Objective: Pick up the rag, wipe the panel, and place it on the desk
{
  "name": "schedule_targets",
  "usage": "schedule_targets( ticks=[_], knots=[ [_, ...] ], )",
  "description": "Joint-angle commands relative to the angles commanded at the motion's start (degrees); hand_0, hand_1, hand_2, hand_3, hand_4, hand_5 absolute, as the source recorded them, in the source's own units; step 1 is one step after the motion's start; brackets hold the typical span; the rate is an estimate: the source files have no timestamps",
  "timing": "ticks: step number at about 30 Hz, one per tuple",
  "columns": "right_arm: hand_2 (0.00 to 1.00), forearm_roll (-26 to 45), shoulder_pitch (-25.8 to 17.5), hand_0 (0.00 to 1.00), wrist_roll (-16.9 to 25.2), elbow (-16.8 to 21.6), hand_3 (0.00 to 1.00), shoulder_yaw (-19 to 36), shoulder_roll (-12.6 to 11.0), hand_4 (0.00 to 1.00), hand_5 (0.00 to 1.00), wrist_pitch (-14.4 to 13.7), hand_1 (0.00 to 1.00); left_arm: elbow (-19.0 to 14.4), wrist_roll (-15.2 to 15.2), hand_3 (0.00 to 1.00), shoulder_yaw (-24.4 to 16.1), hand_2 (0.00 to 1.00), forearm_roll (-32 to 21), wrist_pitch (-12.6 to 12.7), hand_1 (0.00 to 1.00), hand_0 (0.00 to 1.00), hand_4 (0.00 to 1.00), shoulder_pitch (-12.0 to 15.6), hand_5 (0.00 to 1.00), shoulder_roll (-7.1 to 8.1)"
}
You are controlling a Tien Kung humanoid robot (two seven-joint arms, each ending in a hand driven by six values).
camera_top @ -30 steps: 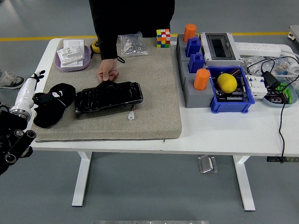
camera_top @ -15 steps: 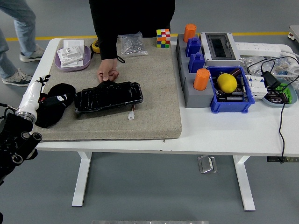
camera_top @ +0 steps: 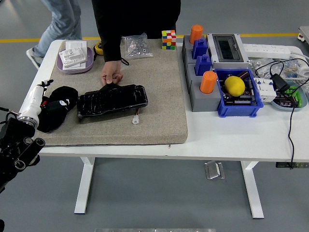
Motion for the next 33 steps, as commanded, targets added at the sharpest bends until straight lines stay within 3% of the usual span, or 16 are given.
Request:
schedule_targets(
  ticks=[3,4,9,10,15,16,21,22,27,28,33],
  knots=[
    [0.69,1.1,0.0,0.72,0.5,0.0,0.583,-1.1,-0.1,0.94,0.577,0.0,0.661,0.4,0.3,0.882,0.3,0.889,0.3,-0.2,0.856,0.752,0.949,-0.1,0.346,-0.1],
    [0.69,1.3,0.1,0.72,0.6,0.0,0.584,-1.3,-0.1,0.941,0.577,-0.1,0.661,0.5,0.4,0.868,0.3,0.888,0.4,-0.2,0.805,0.632,0.942,-0.1,0.327,-0.14],
    [0.69,2.5,0.0,0.72,1.1,0.0,0.584,-2.6,-0.1,0.941,0.577,0.0,0.661,0.7,0.7,0.868,0.7,0.888,0.7,0.1,0.805,0.632,0.942,0.0,0.327,-0.24],
    [0.689,3.0,-0.1,0.719,1.2,0.0,0.584,-3.2,-0.2,0.941,0.577,0.0,0.66,0.8,0.7,0.866,0.9,0.886,0.7,0.2,0.793,0.564,0.936,0.0,0.325,-0.27],
    [0.689,4.2,0.0,0.719,1.7,0.0,0.584,-4.3,-0.3,0.941,0.577,-0.1,0.66,0.8,1.0,0.866,1.1,0.886,0.9,0.6,0.793,0.564,0.936,-0.1,0.325,-0.41],
    [0.689,4.3,0.0,0.72,1.8,0.0,0.584,-4.5,-0.3,0.94,0.576,-0.1,0.66,0.8,1.0,0.858,1.2,0.885,1.0,0.6,0.767,0.489,0.921,-0.1,0.299,-0.43],
    [0.689,5.0,-0.1,0.72,2.1,0.0,0.584,-5.1,-0.3,0.94,0.576,-0.1,0.66,1.0,1.4,0.858,1.7,0.885,1.0,1.3,0.767,0.489,0.921,-0.1,0.299,-0.47],
    [0.689,4.9,-0.1,0.719,2.1,0.0,0.584,-5.0,-0.3,0.94,0.577,-0.1,0.66,1.1,1.5,0.788,1.8,0.839,1.0,1.5,0.616,0.419,0.873,0.0,0.246,-0.47],
    [0.689,4.8,-0.2,0.719,2.1,0.0,0.584,-5.1,-0.3,0.94,0.577,-0.1,0.66,1.4,2.2,0.788,2.0,0.839,1.0,2.1,0.616,0.419,0.873,0.0,0.246,-0.45],
    [0.689,4.7,-0.2,0.718,2.0,0.0,0.584,-5.0,-0.3,0.94,0.578,-0.1,0.66,1.4,2.3,0.712,2.1,0.813,0.9,2.1,0.475,0.403,0.847,0.0,0.215,-0.45],
    [0.689,4.5,-0.2,0.718,1.9,0.0,0.584,-4.8,-0.4,0.94,0.578,-0.2,0.66,1.4,2.4,0.712,2.2,0.813,0.4,2.7,0.475,0.403,0.847,0.0,0.215,-0.51]
  ],
)
